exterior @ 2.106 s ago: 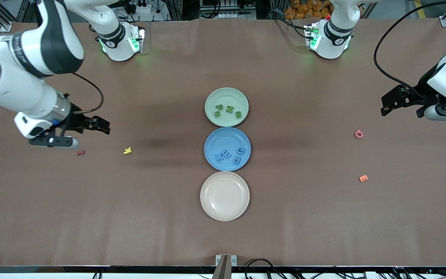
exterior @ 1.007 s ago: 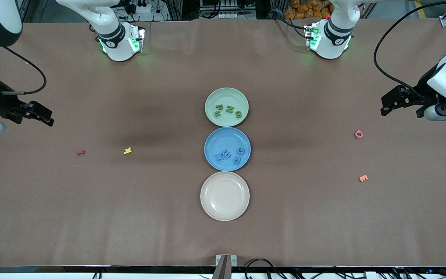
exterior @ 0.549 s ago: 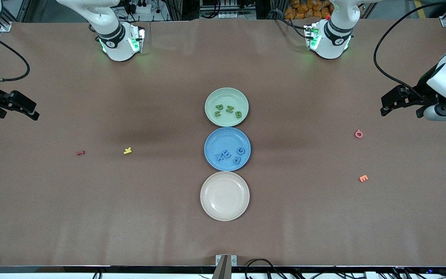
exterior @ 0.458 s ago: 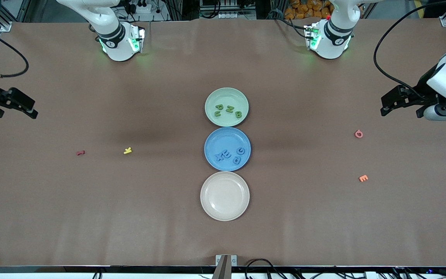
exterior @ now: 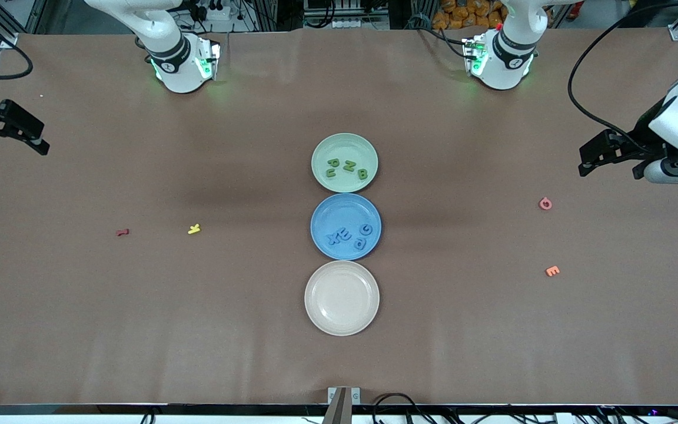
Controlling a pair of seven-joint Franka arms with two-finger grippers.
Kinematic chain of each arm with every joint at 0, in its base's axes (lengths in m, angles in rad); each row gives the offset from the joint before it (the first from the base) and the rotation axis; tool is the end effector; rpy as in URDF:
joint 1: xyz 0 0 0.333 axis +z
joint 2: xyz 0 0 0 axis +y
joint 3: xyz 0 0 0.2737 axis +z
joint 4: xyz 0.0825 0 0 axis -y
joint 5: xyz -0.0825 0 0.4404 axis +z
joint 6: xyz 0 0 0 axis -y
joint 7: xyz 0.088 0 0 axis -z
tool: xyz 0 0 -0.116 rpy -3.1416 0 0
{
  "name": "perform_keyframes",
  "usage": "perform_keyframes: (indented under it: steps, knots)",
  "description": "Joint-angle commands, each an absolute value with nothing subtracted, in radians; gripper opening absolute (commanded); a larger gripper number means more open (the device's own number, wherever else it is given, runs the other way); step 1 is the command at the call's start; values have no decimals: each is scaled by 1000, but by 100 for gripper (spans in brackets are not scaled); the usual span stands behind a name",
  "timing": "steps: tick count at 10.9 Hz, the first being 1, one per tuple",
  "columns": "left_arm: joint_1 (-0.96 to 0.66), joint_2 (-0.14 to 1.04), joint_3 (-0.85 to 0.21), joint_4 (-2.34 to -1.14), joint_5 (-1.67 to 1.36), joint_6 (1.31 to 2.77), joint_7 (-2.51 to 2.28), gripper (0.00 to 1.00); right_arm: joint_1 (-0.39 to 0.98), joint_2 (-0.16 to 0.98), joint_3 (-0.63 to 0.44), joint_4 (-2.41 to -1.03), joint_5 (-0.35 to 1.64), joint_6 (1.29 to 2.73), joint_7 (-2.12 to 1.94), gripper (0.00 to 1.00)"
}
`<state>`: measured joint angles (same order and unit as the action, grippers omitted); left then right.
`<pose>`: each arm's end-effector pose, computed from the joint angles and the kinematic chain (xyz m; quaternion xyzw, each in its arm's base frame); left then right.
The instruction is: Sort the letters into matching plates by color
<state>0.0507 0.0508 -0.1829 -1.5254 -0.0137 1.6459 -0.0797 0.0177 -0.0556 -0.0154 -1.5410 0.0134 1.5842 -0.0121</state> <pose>0.6274 -0.0825 0.5732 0.9990 -0.0257 0.0339 0.0151 0.5979 0.0027 0.6239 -0.9987 -0.0074 -0.0494 0.0069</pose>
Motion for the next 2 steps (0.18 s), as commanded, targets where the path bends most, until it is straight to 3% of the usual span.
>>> perform_keyframes:
  steps: [1, 2]
  knots:
    - [49, 51, -184, -1519, -8, 1647, -86, 100, 67, -15, -92, -1460, 26, 1517, -34, 100]
    - [49, 51, -184, -1519, -8, 1647, -86, 100, 66, -21, -92, -1468, 25, 1516, -35, 100]
